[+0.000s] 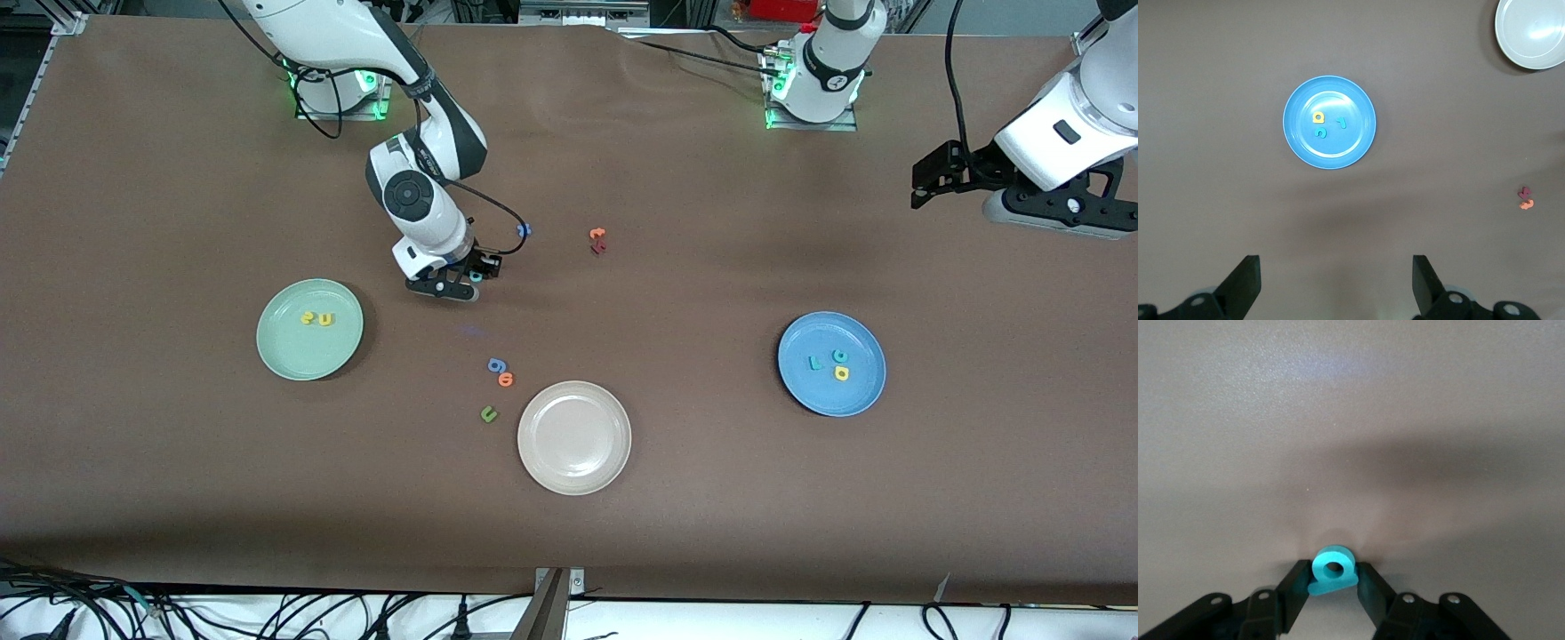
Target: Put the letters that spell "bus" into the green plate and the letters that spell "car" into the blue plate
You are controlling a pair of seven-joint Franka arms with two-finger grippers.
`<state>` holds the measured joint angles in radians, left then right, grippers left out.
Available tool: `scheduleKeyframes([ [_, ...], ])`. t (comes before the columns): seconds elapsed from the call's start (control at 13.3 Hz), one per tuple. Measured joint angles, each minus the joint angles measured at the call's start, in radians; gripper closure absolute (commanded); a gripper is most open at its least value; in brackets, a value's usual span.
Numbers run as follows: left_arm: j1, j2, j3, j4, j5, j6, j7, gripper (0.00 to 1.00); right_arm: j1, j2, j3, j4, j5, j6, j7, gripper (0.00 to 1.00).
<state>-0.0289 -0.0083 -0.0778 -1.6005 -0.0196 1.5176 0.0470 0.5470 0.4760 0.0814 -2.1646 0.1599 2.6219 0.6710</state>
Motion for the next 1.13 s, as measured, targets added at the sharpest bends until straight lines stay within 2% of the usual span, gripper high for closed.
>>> scheduleKeyframes([
  [0.38,0.0,0.0,0.0,0.0,0.0,0.0,0.0,0.0,-0.01,-0.014,-0.01,0.003,0.0,-0.006,-0.034,1.0],
  [0.53,0.0,0.0,0.0,0.0,0.0,0.0,0.0,0.0,-0.047,-0.052,-0.034,0.007,0.0,-0.081,-0.12,1.0],
  [0.83,0.0,0.0,0.0,0.0,0.0,0.0,0.0,0.0,-0.132,-0.156,-0.14,0.016,0.0,-0.267,-0.38,1.0],
  [1.13,0.0,0.0,0.0,0.0,0.0,0.0,0.0,0.0,-0.208,-0.176,-0.256,0.033,0.001,-0.356,-0.644,1.0],
])
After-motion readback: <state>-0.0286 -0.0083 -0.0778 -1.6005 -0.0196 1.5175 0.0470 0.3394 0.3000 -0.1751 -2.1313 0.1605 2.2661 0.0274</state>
